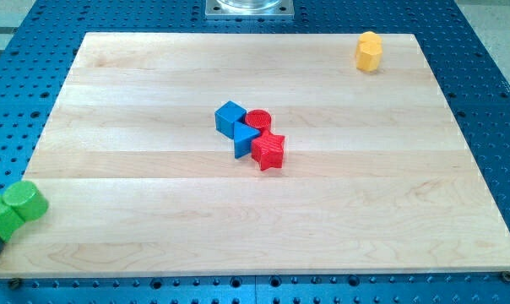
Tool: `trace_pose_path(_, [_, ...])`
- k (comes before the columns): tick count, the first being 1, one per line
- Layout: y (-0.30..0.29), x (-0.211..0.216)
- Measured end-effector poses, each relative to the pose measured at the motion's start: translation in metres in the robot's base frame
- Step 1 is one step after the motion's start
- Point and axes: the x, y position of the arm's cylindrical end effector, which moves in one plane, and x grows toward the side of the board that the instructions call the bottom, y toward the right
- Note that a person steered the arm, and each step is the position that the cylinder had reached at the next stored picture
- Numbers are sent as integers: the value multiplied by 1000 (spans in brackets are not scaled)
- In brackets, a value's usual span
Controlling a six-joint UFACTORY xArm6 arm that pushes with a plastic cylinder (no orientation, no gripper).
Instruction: Place the green blocks close to the blue blocks
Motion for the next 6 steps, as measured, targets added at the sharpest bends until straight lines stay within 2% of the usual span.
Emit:
trace_pose_path(2, [27, -25])
trace_pose_path(3, [45, -10])
trace_pose_path(4, [18, 24])
trace_pose_path(5, [-1, 12])
trace_pose_path(6, [1, -20])
